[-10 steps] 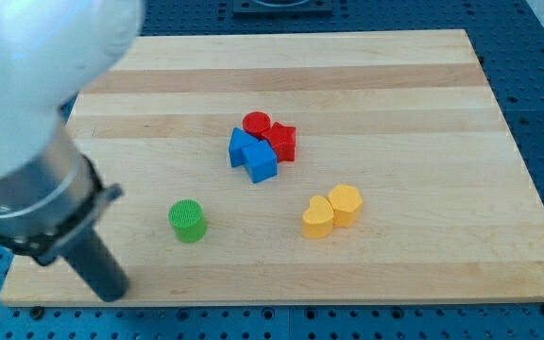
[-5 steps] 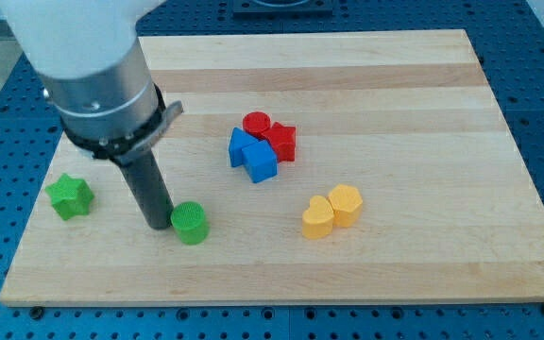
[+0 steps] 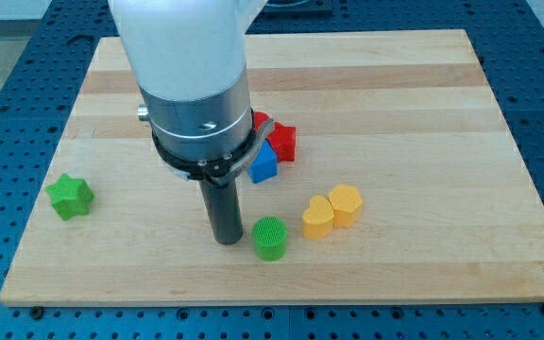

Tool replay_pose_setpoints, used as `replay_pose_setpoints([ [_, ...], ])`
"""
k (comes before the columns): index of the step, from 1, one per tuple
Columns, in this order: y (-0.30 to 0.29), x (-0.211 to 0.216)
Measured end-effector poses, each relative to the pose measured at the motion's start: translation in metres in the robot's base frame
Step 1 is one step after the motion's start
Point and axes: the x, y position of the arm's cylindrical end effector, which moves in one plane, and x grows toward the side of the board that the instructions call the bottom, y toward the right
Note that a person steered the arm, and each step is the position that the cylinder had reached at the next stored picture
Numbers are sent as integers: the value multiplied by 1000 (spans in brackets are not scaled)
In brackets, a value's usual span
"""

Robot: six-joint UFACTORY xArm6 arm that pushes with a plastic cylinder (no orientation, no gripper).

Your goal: Push green circle towards bottom of yellow hexagon

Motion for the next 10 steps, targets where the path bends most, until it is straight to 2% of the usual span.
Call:
replay_pose_setpoints([
  [2,29,1],
  [5,26,20],
  [8,107,24],
  [10,116,31],
])
